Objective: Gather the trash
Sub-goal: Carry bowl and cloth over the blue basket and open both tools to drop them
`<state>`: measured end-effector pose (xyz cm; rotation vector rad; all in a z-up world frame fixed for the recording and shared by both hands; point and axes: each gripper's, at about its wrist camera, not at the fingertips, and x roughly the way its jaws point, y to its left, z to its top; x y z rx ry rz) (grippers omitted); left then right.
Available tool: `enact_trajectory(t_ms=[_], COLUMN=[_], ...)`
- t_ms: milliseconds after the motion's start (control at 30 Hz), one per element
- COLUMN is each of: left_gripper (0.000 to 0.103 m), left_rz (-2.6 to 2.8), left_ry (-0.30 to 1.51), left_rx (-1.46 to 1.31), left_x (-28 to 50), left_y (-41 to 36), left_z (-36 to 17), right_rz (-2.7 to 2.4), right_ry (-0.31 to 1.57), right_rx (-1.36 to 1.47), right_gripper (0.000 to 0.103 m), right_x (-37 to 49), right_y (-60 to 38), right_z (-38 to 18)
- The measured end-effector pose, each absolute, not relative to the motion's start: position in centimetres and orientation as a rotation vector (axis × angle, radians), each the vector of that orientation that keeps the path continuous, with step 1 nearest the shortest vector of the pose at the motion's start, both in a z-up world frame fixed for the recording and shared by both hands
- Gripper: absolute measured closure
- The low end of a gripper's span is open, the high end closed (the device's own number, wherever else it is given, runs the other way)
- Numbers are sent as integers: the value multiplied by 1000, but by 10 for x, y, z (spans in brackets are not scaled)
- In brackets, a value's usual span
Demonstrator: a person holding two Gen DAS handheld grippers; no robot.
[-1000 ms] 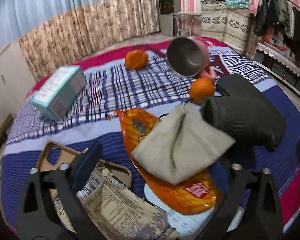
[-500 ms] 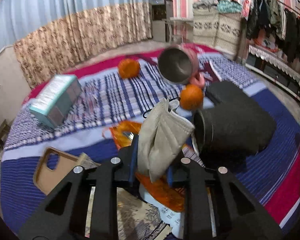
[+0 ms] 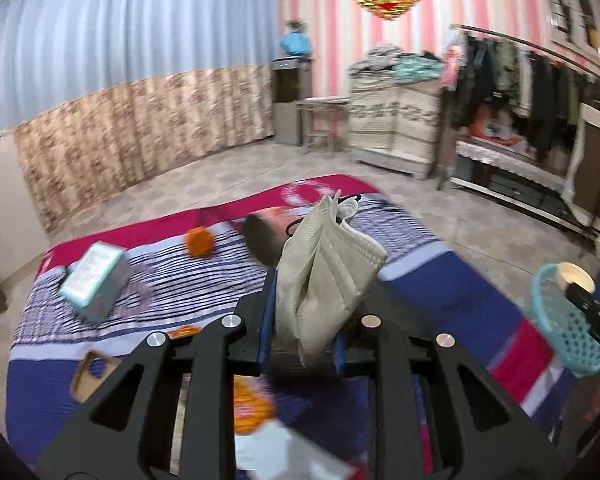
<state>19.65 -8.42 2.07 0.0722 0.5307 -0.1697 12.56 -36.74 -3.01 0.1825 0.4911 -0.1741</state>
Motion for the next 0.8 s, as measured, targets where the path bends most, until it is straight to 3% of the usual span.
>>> enact_trajectory(t_ms=[500,800], left_gripper=[81,81], left_rz=[-533,-668], left_ry=[537,649], left_rx=[76,50], left_x=[185,191], left_y=[-275,-364], left_z=[13,-49], right_rz=[-479,-571], right_ry=[469,501], right_rx=[265,278], right_gripper=[43,43], right_x=[78,62], right_y=[-481,-519], right_z=[-44,-58])
